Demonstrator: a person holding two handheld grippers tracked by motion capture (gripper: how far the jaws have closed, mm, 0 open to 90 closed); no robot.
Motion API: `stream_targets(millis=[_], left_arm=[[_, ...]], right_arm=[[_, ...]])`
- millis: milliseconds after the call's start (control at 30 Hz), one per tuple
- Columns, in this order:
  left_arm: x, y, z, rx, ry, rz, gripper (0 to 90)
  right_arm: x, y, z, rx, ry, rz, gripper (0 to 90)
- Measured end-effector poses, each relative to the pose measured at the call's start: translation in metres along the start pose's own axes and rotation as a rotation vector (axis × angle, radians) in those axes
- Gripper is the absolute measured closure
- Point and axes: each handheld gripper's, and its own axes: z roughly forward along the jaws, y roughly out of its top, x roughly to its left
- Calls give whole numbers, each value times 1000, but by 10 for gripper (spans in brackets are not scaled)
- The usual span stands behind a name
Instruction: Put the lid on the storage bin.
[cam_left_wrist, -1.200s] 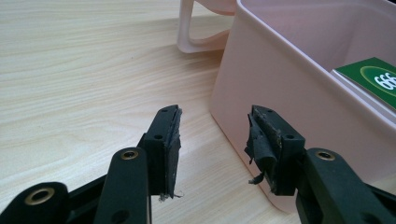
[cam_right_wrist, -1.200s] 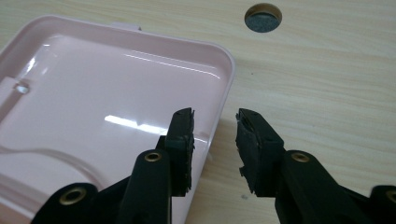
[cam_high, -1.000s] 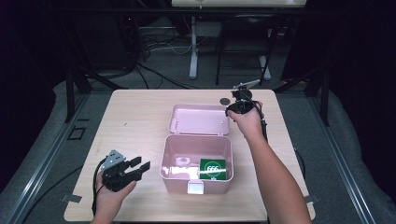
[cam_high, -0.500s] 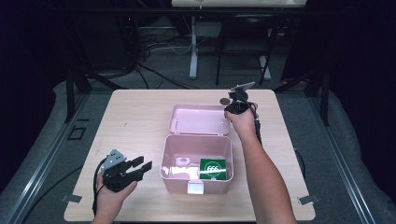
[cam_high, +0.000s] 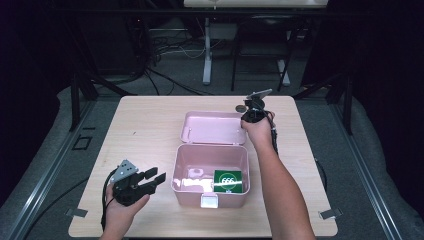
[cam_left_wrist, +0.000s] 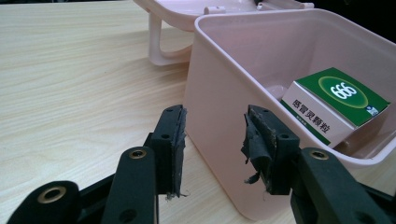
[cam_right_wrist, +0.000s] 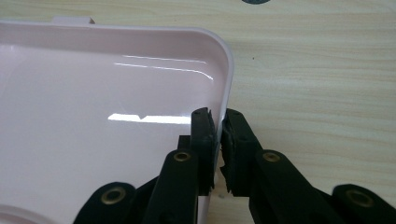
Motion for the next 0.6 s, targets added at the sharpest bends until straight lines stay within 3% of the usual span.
stream_targets(millis=[233,433,467,500,600], left_arm=[[-2,6,-2,-14,-14,3,584],[-14,12,-4,-18,-52,33,594],[-16,13,-3,-25,-54,32,595],[-18,14,-3,-14,-63,44,598],[-21,15,-2,-20,-67,48,607]], right_arm=[[4,1,-6,-6,-14,-16,846],[5,1,-11,-46,-16,-27,849],[5,1,-14,-30,-18,-30,849],[5,1,-14,-59,-14,-30,850],[5,1,-19,-71,-9,-33,852]])
